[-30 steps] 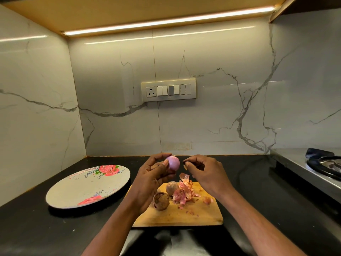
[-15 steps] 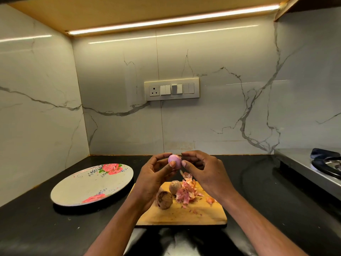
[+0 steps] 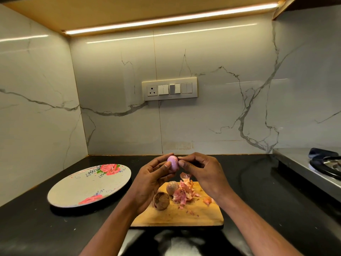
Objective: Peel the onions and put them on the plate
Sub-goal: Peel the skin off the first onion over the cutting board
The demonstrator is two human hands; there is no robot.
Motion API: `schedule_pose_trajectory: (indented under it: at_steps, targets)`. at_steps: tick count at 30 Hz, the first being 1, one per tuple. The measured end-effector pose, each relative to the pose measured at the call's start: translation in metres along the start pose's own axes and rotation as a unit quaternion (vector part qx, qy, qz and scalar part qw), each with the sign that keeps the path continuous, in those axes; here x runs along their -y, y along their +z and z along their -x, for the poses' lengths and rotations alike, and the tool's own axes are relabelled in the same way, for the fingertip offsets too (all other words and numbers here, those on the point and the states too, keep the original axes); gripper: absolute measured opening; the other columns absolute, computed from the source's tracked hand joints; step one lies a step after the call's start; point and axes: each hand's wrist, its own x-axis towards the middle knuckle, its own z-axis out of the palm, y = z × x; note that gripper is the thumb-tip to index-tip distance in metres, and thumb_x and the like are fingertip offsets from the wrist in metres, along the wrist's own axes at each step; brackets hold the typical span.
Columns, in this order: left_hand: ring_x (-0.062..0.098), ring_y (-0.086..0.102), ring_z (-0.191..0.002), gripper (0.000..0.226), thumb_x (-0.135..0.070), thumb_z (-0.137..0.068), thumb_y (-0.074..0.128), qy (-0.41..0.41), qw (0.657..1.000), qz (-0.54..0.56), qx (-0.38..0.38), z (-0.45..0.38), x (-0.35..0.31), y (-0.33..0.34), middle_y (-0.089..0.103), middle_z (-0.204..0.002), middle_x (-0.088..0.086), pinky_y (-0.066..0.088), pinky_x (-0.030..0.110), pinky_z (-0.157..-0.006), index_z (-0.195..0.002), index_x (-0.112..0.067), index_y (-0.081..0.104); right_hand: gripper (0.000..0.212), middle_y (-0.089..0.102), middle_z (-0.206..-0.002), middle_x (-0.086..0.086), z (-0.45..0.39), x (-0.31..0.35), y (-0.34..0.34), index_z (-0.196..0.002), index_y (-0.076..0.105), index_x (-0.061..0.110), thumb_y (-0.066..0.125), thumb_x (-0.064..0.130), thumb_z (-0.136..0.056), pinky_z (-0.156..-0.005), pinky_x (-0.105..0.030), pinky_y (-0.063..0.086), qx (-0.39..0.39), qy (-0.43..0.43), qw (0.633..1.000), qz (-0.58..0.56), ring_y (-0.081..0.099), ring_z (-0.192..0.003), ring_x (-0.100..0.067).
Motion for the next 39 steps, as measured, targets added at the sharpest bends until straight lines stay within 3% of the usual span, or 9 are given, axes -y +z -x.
schedule_pose_trajectory:
  at_steps: [3,13,20,25,34,39]
  targets:
    - [0.025,0.068,-0.113,0.042,-0.016,-0.088,0.061,-0.011,1.0,-0.007,-0.001,0.001,0.001,0.001,0.071,-0.122,0.011,0.058,0.03,-0.091,-0.13,-0.013,0.062,0.007,0.075,-0.087,0.009,0.0,-0.005,0.001,-0.094,0.079,0.025,0.074,0.026,-0.089,-0.069,-0.03,0.061,-0.015,-0.001,1.0,0.011,0.071,-0.087,-0.013]
    - [0.023,0.069,-0.112,0.039,-0.018,-0.091,0.058,-0.023,0.999,-0.028,-0.004,0.004,0.003,0.005,0.071,-0.121,0.008,0.057,0.028,-0.086,-0.129,-0.015,0.064,0.008,0.071,-0.089,0.012,0.005,-0.012,0.007,-0.099,0.07,0.029,0.064,0.033,-0.096,-0.072,-0.019,0.056,-0.033,0.003,0.996,0.081,0.067,-0.085,-0.003]
    - [0.024,0.069,-0.111,0.04,-0.021,-0.088,0.059,-0.021,0.999,0.002,-0.033,0.005,-0.003,0.003,0.071,-0.12,0.01,0.058,0.029,-0.088,-0.127,-0.016,0.064,0.011,0.073,-0.087,0.011,0.008,-0.011,0.01,-0.097,0.071,0.033,0.06,0.031,-0.098,-0.07,-0.03,0.06,-0.045,0.023,0.997,0.058,0.069,-0.082,-0.008]
    - [0.022,0.069,-0.111,0.042,-0.027,-0.087,0.06,-0.016,0.999,-0.022,-0.042,0.007,-0.002,0.002,0.072,-0.12,0.008,0.057,0.029,-0.089,-0.128,-0.018,0.064,0.009,0.072,-0.09,0.014,0.009,-0.01,0.01,-0.099,0.069,0.032,0.071,0.029,-0.091,-0.076,-0.017,0.055,-0.031,0.013,0.996,0.085,0.066,-0.089,0.003]
    - [0.026,0.068,-0.111,0.03,-0.022,-0.102,0.048,-0.003,0.998,-0.029,-0.056,0.001,0.009,-0.001,0.073,-0.116,0.009,0.055,0.033,-0.093,-0.126,-0.016,0.065,0.028,0.074,-0.101,0.017,0.012,-0.01,0.01,-0.115,0.069,0.034,0.075,0.025,-0.089,-0.088,-0.025,0.058,0.007,0.02,0.996,0.086,0.068,-0.098,0.001]
    - [0.027,0.07,-0.108,0.03,-0.022,-0.103,0.046,-0.001,0.998,-0.032,-0.055,0.001,0.012,0.003,0.073,-0.114,0.011,0.056,0.035,-0.092,-0.123,-0.015,0.066,0.026,0.074,-0.099,0.018,0.014,-0.009,0.012,-0.111,0.072,0.031,0.077,0.022,-0.087,-0.089,-0.028,0.057,0.0,0.006,0.996,0.089,0.069,-0.097,-0.001]
